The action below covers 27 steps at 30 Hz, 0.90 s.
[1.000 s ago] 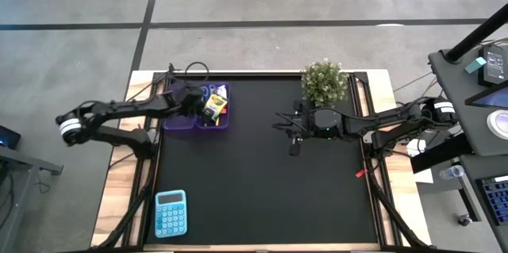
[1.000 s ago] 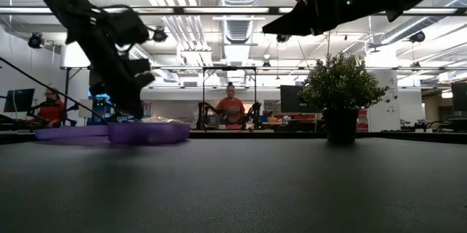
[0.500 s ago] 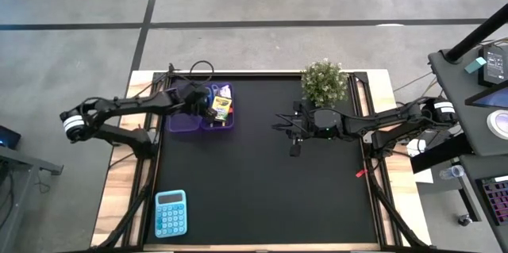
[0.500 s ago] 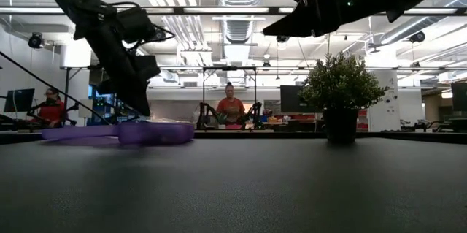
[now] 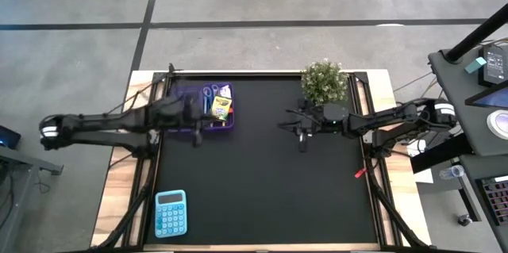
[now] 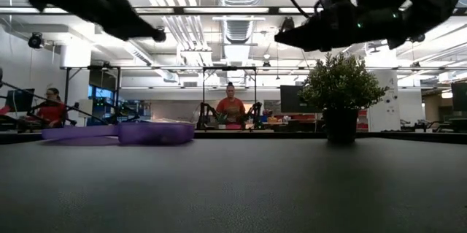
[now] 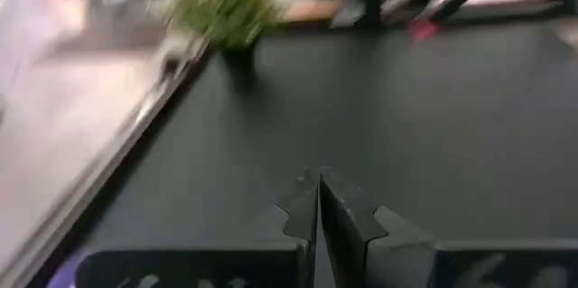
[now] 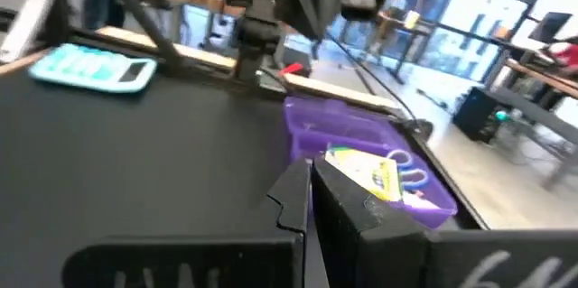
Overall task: Pack school essentials
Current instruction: Return to Home Position
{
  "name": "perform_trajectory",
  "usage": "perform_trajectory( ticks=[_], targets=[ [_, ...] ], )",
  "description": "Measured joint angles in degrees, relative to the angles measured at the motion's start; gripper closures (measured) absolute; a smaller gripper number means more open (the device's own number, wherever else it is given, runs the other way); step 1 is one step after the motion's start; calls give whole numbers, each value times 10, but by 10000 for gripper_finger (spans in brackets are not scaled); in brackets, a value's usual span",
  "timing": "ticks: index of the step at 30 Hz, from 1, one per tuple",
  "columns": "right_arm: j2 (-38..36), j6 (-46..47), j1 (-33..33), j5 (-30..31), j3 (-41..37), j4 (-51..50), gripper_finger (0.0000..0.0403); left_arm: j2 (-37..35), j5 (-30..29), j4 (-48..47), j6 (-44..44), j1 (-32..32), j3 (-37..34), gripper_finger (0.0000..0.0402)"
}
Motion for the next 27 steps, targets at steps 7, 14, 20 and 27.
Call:
perform_trajectory(
  ticks=[7,14,20,27],
  targets=[
    [-39,15,-40,-64,-55,56,394,-167,-2,118,21,-86,-117,401],
    [-186,0,-68,-57,-138,56,394,-275,-4,126,27,-89,-195,401],
    [-350,12,-83,-58,-220,55,394,-346,-4,126,39,-89,-244,401],
    [-504,20,-83,-59,-238,-61,394,-414,0,130,55,-89,-282,401]
  ],
)
